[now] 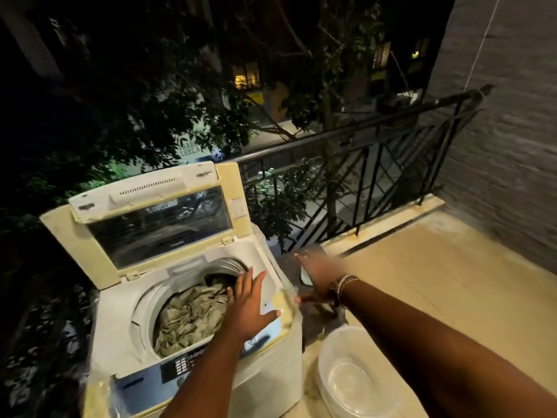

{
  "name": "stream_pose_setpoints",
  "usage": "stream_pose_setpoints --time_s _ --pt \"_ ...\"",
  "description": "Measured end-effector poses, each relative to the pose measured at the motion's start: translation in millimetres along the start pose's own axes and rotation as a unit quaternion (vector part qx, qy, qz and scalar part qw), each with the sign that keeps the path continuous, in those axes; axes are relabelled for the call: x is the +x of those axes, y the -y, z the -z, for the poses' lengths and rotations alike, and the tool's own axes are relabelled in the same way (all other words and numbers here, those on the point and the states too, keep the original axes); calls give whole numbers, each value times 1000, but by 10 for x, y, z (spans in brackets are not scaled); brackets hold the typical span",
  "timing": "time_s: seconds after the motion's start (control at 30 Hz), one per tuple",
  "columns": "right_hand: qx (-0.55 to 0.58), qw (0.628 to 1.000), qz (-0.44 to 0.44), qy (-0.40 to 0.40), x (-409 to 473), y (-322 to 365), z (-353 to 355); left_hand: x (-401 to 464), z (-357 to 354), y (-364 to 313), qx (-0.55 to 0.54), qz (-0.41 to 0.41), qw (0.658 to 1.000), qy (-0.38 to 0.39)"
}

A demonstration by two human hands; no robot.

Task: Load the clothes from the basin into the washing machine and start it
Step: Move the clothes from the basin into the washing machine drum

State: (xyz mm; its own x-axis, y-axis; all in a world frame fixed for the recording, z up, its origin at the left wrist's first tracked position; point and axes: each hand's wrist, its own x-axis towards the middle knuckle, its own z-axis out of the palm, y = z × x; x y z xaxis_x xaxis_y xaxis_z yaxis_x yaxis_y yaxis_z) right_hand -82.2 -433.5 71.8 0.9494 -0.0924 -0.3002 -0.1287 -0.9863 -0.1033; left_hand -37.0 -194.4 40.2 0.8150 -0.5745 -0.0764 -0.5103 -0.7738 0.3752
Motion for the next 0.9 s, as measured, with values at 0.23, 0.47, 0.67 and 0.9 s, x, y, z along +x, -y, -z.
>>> stream_pose_setpoints --time_s 0.23,0.47,0.67,0.9 --pt "27 995 -94 21 -482 -374 -477 -89 -476 -122 25 -63 996 57" --pt "33 987 -141 65 -812 -440 -796 -175 -762 -107 80 -87 992 43" --pt "46 989 -132 35 -756 -276 -828 -171 -732 -26 60 -97 993 30" --pt "56 993 -107 11 -613 -147 -856 -103 -626 138 61 -85 994 36"
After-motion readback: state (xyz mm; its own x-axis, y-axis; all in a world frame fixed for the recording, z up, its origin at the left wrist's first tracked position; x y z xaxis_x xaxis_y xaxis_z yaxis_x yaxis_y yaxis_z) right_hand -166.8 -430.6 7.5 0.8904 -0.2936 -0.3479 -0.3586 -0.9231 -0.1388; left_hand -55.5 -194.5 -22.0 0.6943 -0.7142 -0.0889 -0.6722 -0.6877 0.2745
